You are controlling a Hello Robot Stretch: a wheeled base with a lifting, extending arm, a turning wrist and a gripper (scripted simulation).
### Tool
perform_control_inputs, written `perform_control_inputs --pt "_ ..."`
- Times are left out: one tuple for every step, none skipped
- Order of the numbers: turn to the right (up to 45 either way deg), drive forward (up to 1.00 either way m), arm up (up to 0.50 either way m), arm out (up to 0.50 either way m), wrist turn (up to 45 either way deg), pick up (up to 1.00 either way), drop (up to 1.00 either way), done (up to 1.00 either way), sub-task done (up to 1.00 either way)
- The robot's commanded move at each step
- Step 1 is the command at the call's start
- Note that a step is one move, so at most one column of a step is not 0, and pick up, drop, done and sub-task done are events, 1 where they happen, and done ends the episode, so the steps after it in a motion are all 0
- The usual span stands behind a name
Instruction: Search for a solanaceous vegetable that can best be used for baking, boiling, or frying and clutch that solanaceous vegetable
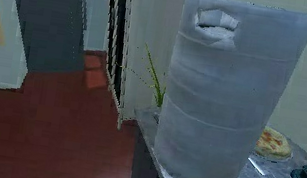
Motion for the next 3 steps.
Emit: perform_control_inputs --pt "0.0 0.00 0.00 0.00 45.0 0.00 0.00 0.00 0.00" --pt "0.0 0.00 0.00 0.00 45.0 0.00 0.00 0.00 0.00" --pt "0.0 0.00 0.00 0.00 24.0 0.00 0.00 0.00 0.00"
